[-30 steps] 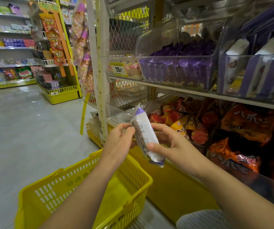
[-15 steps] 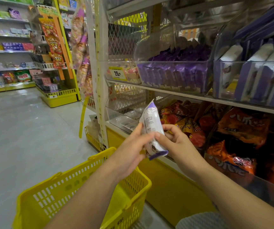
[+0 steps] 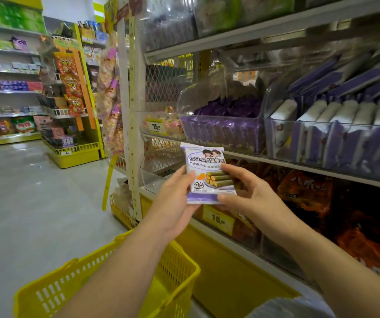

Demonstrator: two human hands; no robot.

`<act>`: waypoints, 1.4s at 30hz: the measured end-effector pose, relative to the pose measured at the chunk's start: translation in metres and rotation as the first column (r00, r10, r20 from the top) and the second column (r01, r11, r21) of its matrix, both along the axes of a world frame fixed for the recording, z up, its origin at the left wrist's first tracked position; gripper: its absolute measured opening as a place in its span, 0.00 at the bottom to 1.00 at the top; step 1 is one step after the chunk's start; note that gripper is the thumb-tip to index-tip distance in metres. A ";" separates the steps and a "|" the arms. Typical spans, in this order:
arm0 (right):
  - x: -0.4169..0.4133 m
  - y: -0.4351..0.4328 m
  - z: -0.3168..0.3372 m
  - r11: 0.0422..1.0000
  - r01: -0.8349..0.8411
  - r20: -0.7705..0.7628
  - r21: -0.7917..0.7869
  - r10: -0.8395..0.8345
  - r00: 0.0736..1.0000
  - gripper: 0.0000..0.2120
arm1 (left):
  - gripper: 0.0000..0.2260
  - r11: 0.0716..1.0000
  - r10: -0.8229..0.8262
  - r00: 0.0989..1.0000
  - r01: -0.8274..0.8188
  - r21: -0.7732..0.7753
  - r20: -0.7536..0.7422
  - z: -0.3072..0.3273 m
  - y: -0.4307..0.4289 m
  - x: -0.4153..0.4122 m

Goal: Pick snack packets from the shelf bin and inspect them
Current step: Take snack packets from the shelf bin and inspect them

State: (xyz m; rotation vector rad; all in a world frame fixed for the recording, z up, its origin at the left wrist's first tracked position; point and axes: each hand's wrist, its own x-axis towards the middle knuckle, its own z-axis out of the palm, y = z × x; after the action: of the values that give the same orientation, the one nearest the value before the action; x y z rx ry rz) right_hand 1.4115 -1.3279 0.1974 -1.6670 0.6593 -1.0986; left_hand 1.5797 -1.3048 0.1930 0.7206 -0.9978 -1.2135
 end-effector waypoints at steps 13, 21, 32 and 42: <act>-0.071 0.019 0.094 0.857 0.202 -0.009 -0.473 -0.234 0.972 0.18 | 0.08 0.999 -0.019 0.949 0.033 -0.039 0.315 0.100 0.000 -0.072; -0.120 -0.007 0.174 0.780 0.385 -0.059 -0.493 -0.472 0.880 0.05 | 0.13 0.821 0.555 0.303 -0.049 -0.569 0.775 0.118 -0.039 -0.078; -0.109 -0.071 0.217 0.778 0.230 -0.469 -0.585 -0.556 0.687 0.09 | 0.26 0.763 0.638 -0.083 0.201 -0.614 0.766 0.090 -0.078 -0.076; -0.092 -0.107 0.199 0.682 0.028 -0.634 -0.731 -0.694 0.341 0.13 | 0.27 0.732 0.667 -0.057 0.238 -0.639 0.743 0.083 -0.079 -0.067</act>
State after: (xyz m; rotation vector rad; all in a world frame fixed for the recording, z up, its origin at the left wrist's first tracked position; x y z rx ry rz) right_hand 1.3196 -1.4348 0.3966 -2.8434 1.6214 -0.6321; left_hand 1.5128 -1.3836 0.2762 1.1749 -2.2504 0.4154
